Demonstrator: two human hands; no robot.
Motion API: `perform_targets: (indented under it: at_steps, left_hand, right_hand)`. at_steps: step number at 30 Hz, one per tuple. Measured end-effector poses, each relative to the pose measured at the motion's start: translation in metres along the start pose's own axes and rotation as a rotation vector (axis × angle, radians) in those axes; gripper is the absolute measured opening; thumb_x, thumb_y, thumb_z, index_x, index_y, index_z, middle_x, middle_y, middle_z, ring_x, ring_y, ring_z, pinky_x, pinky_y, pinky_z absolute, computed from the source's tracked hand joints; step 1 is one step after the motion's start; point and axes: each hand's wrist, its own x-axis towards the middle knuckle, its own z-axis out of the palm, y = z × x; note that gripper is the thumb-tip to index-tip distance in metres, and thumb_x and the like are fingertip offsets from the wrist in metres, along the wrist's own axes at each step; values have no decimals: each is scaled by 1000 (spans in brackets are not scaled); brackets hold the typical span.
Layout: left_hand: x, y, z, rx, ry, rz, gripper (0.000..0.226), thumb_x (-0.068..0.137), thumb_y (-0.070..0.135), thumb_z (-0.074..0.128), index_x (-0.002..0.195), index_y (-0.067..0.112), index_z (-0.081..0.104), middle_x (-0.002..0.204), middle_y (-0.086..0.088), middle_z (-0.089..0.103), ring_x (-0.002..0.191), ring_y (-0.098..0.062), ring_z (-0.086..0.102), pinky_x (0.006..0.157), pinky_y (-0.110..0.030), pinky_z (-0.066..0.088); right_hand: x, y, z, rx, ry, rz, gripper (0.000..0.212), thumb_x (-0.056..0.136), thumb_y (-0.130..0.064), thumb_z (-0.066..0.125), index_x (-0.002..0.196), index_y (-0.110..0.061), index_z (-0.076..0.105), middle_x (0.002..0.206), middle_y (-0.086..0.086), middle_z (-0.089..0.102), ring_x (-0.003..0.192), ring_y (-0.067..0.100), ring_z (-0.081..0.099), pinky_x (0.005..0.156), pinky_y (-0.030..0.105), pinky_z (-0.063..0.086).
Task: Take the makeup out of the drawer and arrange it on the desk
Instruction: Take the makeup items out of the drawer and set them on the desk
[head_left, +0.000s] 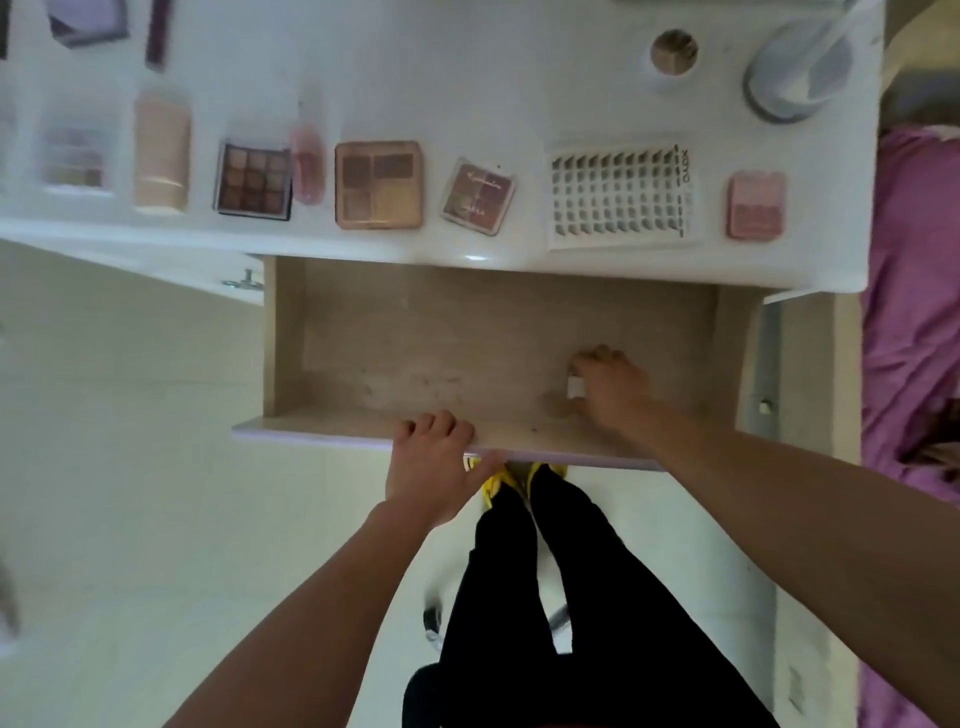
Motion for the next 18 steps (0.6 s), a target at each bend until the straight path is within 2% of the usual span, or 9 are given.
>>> perform_targets:
  at_steps: [6,12,14,18]
  left_hand:
    - [0,-3,3,-5,4,3,75,84,78,18,98,24,67,96,5,62,92,-22,54,87,-35,36]
    - [-1,2,-7,20,-150,-39,86,77,81,4,112,26,60,111,6,57,105,-19,49,94,-33,34]
    - [0,8,-15,16,-217,-75,76,84,77,15,117,24,58,115,4,55,109,-20,49,97,-34,34]
    - [-1,25,-40,-33,-293,-122,43,97,50,41,124,20,54,123,-2,56,116,-24,50,99,-37,37]
  right_hand:
    - [-2,1,23,3,-50,23,35,84,-26,63,116,-16,53,121,12,57,112,32,53,86,36,45]
    - [-13,-3,17,30,-100,-28,19,94,-32,55,105,-17,61,113,10,65,106,32,60,82,35,45]
    - [-23,-2,10,62,-84,-59,17,94,-28,54,103,-16,63,110,10,67,104,33,60,78,34,44]
    - [-43,4,-13,166,-45,-106,19,97,-26,51,105,-15,65,107,8,68,97,29,62,77,33,46]
